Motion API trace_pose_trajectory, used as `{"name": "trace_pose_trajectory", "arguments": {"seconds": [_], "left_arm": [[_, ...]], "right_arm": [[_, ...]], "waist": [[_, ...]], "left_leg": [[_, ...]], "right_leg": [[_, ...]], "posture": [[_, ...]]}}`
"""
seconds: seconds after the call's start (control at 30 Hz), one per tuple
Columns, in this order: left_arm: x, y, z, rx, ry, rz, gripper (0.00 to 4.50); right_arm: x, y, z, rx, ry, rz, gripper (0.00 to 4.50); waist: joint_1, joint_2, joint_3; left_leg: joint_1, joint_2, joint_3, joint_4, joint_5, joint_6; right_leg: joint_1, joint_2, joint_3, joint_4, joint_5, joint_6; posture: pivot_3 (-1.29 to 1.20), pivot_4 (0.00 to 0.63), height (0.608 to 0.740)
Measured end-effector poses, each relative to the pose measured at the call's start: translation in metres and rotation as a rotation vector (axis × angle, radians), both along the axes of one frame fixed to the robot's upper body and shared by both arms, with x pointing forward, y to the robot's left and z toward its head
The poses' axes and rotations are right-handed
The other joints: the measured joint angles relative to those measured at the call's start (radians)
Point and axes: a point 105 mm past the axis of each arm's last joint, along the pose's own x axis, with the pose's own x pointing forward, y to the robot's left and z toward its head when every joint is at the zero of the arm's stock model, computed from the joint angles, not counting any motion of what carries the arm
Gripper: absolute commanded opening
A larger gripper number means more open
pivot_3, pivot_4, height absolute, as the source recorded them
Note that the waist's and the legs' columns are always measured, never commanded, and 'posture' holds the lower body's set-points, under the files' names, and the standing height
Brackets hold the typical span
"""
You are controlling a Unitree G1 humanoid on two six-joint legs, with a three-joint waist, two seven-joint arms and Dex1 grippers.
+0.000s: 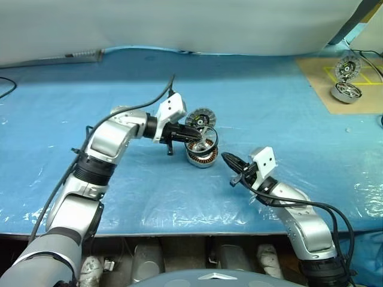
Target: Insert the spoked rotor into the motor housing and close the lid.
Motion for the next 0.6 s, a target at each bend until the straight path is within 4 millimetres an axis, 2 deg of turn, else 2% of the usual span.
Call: {"name": "trace_pose_trajectory", "arguments": {"seconds": [0.2, 0.4, 0.6], "left_arm": [[0.007, -0.011, -0.011, 0.032, -0.012, 0.025, 0.42], [0.015, -0.012, -0.017, 0.066, -0.011, 0.052, 0.42], [0.017, -0.017, -0.019, 0.092, -0.015, 0.023, 0.42]], "right_arm": [[-0.005, 0.004, -0.003, 0.049, 0.015, 0.044, 0.00], [-0.012, -0.004, -0.022, 0.042, 0.077, 0.056, 0.00], [-0.013, -0.006, -0.028, 0.040, 0.085, 0.058, 0.00]], "waist": [[0.000, 0.000, 0.000], [0.000, 0.000, 0.000], [0.001, 0.000, 0.000]], "left_leg": [[0.000, 0.000, 0.000, 0.001, 0.000, 0.000], [0.000, 0.000, 0.000, 0.001, 0.000, 0.000], [0.000, 0.000, 0.000, 0.001, 0.000, 0.000]], "right_leg": [[0.000, 0.000, 0.000, 0.001, 0.000, 0.000], [0.000, 0.000, 0.000, 0.000, 0.000, 0.000], [0.000, 0.000, 0.000, 0.000, 0.000, 0.000]], "posture": [[0.00, 0.150, 0.740], [0.00, 0.150, 0.740], [0.00, 0.150, 0.740]]}}
